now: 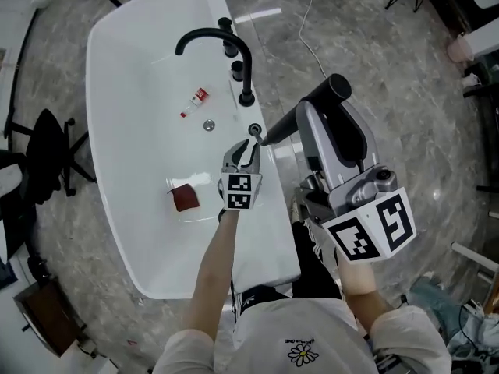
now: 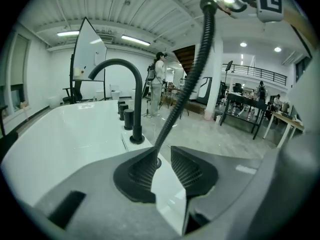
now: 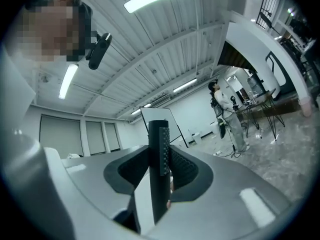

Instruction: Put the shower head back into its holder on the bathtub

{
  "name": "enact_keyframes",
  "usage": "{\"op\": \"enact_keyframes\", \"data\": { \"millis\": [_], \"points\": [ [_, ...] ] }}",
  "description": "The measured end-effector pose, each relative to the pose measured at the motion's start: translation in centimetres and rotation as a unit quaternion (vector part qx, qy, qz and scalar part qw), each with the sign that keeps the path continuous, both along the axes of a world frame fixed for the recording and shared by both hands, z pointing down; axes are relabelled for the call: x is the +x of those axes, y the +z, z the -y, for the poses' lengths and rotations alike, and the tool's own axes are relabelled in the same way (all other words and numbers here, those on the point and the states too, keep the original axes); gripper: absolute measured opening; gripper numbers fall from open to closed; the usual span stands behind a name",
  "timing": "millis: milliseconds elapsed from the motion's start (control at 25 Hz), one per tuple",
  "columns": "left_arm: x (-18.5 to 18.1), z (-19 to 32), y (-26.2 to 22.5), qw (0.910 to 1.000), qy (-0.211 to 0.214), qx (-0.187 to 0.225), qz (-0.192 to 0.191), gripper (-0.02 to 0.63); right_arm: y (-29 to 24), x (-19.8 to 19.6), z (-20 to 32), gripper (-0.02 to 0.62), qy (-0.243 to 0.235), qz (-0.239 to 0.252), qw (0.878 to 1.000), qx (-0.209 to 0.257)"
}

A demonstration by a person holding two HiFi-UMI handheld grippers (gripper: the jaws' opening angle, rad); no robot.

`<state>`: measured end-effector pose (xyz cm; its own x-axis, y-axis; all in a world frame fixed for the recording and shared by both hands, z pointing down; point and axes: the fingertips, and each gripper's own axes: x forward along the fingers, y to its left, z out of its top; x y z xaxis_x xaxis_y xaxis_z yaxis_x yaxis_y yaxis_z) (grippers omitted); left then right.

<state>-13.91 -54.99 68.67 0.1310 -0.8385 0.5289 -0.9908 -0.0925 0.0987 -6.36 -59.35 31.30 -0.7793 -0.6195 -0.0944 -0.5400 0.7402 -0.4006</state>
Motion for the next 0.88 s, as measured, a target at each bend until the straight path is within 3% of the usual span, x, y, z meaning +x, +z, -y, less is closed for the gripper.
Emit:
{"op": "enact_keyframes", "data": {
  "millis": [80, 200, 560, 880],
  "points": [
    [0.1, -0.6, 1.2, 1.0000, -0.001, -0.008, -0.005, 0.086, 0.8, -1.2, 0.8, 0.130, 0.004, -0.019, 1.000, 0.021],
    [-1.1, -1.1, 1.6, 0.9991, -0.034, 0.004, -0.022, 0.086, 3.1, -3.2, 2.0, 0.130, 0.001, -0.039, 0.999, 0.038],
    [-4.9, -2.4, -0.6, 0.9903, -0.114, 0.060, -0.052, 0.074, 16.2, -7.8, 4.0, 0.130, -0.023, -0.108, 0.994, -0.009],
    [-6.6, -4.3, 0.6, 0.9858, -0.140, 0.060, -0.071, 0.074, 25.2, -10.4, 3.9, 0.130, -0.037, -0.195, 0.980, -0.028]
  ]
}}
